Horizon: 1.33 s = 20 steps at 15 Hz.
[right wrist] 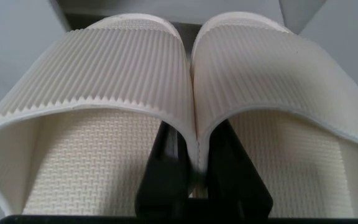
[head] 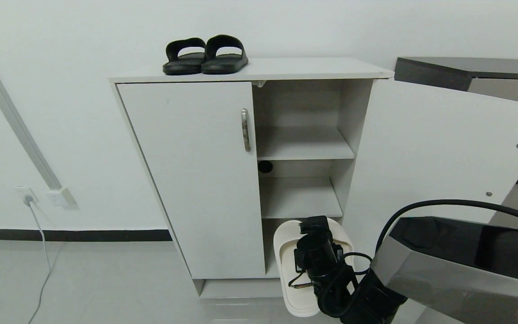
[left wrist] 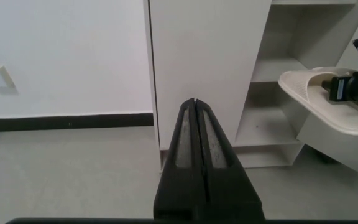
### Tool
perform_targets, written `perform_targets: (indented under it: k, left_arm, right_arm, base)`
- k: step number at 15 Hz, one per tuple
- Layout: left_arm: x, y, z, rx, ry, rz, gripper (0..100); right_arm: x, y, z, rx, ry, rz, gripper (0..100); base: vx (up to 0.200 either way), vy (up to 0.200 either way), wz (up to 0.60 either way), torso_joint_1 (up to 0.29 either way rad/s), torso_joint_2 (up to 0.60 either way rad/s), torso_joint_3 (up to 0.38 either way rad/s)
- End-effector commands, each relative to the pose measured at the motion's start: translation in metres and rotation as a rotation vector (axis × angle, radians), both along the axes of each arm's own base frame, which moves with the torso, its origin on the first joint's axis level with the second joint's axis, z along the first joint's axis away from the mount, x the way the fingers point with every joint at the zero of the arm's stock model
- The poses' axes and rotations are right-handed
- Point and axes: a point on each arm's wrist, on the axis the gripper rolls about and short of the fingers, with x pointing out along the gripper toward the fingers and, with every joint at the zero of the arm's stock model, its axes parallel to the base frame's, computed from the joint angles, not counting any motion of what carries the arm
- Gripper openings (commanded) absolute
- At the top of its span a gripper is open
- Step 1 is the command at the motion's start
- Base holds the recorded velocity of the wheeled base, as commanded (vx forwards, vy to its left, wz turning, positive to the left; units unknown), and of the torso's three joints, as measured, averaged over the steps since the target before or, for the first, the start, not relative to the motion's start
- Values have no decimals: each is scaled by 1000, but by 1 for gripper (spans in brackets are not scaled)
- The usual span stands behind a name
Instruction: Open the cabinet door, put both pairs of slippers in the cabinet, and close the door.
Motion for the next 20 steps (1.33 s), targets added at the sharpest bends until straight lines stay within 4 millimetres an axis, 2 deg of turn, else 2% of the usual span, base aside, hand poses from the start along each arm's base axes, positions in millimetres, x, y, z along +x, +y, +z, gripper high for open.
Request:
perform_targets:
  k: [1,8,13,20]
  left_arm:
    - [0,0,0,2,0,-1,0]
    - [0,0,0,1,1,1,0]
    - [0,0,0,1,1,2,0]
    - [0,0,0,1,1,2,0]
  right_arm:
    - [0,0,0,1,-1,1,0]
    - [0,0,-6,-8,9,1,0]
    - [4,5,-16,37,-44,-2,0]
    - [14,0,-7,91,-162,-13,0]
  base:
    - [0,0,0,-2,2,-193]
    - [0,0,0,2,2,-194]
    - [0,0,0,1,1,-33]
    - [0,0,0,0,0,0]
